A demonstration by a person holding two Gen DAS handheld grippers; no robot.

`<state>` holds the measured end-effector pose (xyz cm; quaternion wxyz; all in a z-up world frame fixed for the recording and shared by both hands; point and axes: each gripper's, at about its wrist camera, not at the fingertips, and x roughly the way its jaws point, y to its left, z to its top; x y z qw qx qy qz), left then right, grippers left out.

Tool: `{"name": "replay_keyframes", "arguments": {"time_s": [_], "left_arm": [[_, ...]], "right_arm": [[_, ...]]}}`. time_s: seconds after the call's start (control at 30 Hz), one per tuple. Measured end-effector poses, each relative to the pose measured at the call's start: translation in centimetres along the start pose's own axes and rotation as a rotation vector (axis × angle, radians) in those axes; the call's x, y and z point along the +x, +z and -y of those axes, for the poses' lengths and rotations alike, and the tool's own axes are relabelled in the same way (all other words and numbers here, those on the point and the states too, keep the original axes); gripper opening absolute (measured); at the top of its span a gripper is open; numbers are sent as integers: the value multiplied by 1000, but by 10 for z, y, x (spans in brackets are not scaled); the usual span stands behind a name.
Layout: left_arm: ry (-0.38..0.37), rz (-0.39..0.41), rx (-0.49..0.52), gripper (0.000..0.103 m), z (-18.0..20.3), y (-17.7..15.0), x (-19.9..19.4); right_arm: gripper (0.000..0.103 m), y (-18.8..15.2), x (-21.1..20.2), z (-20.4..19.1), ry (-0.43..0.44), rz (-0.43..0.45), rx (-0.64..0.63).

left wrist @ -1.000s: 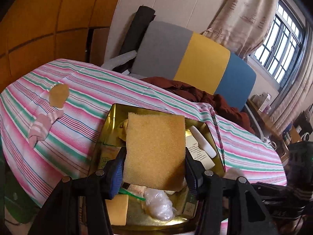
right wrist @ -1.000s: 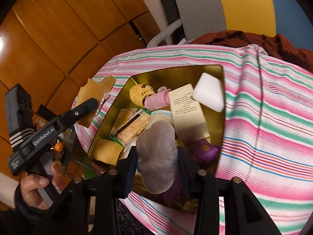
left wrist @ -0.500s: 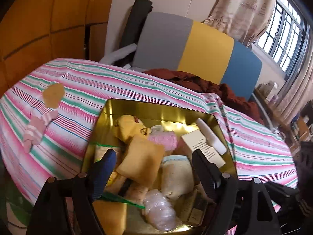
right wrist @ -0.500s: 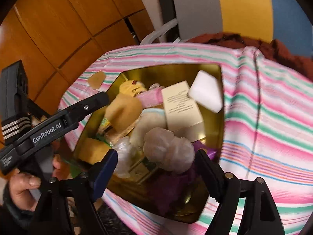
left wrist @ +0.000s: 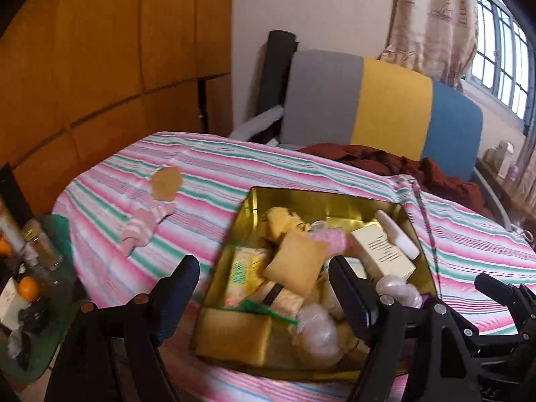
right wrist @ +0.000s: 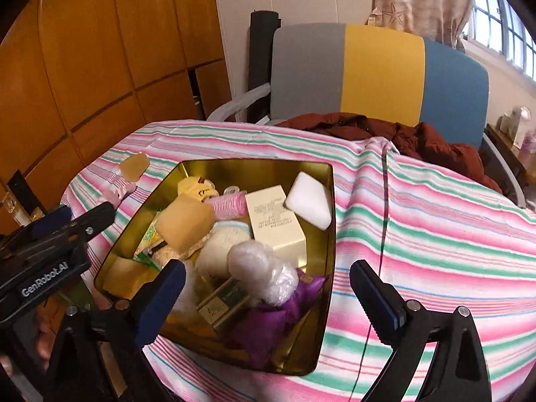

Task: Organize objects
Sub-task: 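Lift both open tools away from the gold tray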

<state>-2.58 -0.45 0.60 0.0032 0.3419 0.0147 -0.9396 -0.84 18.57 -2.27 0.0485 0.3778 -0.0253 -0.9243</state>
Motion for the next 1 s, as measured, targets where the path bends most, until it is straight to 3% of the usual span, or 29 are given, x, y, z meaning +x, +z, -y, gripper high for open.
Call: {"name": "replay_keyframes", "arguments": {"time_s": [0.17, 0.27, 0.5, 0.7, 0.77, 1.0], "left_arm": [[-40, -15, -33, 80, -12, -15, -7], [-6, -3, -33, 74, -18, -22, -10], [-14, -27, -84, 73, -35, -30, -8], [-13, -1, -67, 72, -33, -34, -10], [0, 23, -63, 63, -32, -35, -13], [-18, 25, -52, 61, -27, -34, -14]], "right_arm": [[99, -10, -1, -2, -18, 0, 4], [99, -13, 0, -2, -21, -4, 9], [99, -14, -3, -5, -30, 5, 6], [99, -13, -9, -6, -67, 42, 2], [99, -13, -11, -4, -77, 50, 13], [99, -12, -10, -2, -81, 49, 16]]}}
